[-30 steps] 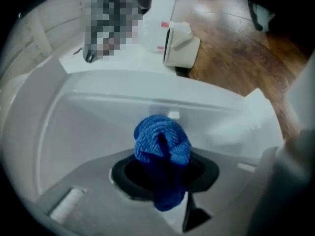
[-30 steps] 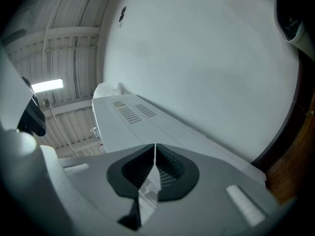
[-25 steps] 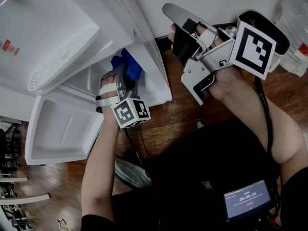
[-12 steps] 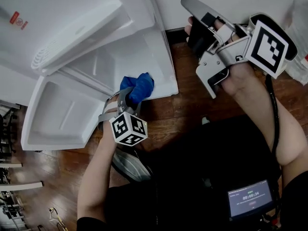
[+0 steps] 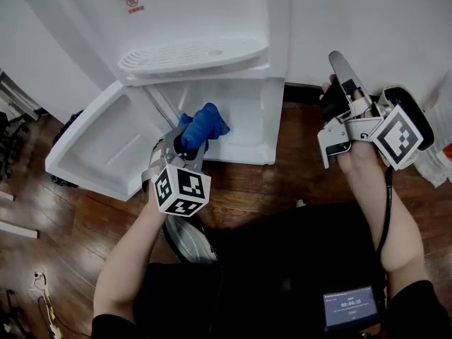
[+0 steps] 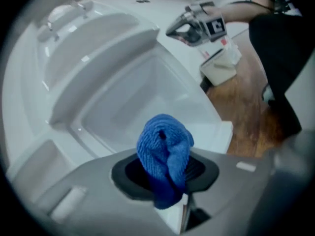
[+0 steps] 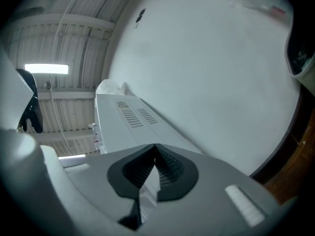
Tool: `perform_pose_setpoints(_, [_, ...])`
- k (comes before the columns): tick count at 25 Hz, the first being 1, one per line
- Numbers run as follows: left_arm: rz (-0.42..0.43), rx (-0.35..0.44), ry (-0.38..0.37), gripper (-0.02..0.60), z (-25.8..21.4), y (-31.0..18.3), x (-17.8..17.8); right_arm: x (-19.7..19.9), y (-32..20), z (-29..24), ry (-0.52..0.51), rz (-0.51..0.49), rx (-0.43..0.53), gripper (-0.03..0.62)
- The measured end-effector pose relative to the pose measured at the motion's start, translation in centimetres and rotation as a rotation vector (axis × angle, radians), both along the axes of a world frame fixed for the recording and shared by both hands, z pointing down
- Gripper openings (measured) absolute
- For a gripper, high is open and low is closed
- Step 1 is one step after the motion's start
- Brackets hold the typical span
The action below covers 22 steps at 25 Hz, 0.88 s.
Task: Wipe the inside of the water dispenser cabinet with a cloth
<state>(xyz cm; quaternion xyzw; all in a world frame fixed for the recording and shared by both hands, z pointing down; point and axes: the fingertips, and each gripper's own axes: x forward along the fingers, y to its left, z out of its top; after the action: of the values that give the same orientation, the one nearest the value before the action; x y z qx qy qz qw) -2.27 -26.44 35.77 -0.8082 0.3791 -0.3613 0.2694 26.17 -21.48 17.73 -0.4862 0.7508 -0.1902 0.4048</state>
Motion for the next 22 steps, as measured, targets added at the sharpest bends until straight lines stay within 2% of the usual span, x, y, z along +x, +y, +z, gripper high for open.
perform_pose_setpoints(2, [0.023,0.039,0.142,0.126,-4.5,1.9,0.5,1.1,1.0,-1.4,0.053,0.075,0.034,0.005])
perform_pose_setpoints(4, [0.060,0.087,0.318,0.126,-9.7,4.7,0.5,1.9,2.6,-4.0,0.151,0.160,0.113,0.005])
perform_pose_setpoints(6, [0.086,0.135,0.508,0.126,-15.1,8.2,-0.4,1.1,5.8,-8.2,0.311,0.269,0.264,0.006])
perform_pose_setpoints(8, [0.063,0.170,0.637,0.126,-19.4,11.7,-2.5,-2.5,10.3,-12.9,0.516,0.352,0.479,0.006])
perform_pose_setpoints(9, [0.063,0.203,0.672,0.126,-21.3,13.2,-3.7,-5.0,12.1,-14.5,0.598,0.344,0.575,0.006])
perform_pose_setpoints(11, [0.112,0.290,0.751,0.127,-25.6,15.8,-5.4,-10.7,13.6,-15.0,0.701,0.218,0.669,0.006])
perform_pose_setpoints(13, [0.164,0.327,0.864,0.127,-29.4,17.3,-6.7,-16.1,12.7,-11.9,0.793,0.033,0.632,0.009])
perform_pose_setpoints(15, [0.176,0.295,0.950,0.127,-30.1,17.6,-8.2,-20.9,10.5,-6.3,0.890,-0.168,0.505,0.012])
perform_pose_setpoints(16, [0.167,0.268,0.967,0.127,-29.2,17.2,-8.9,-22.7,9.1,-3.3,0.921,-0.253,0.421,0.012])
perform_pose_setpoints(17, [0.149,0.241,0.964,0.127,-27.6,16.6,-9.4,-24.1,7.9,-0.5,0.936,-0.321,0.336,0.012])
perform_pose_setpoints(19, [0.105,0.174,0.904,0.127,-23.1,15.2,-9.9,-25.7,6.1,4.6,0.957,-0.416,0.185,0.012])
perform_pose_setpoints(22, [0.134,0.018,0.720,0.127,-16.3,13.9,-8.9,-26.1,4.9,9.1,1.029,-0.455,0.084,0.012])
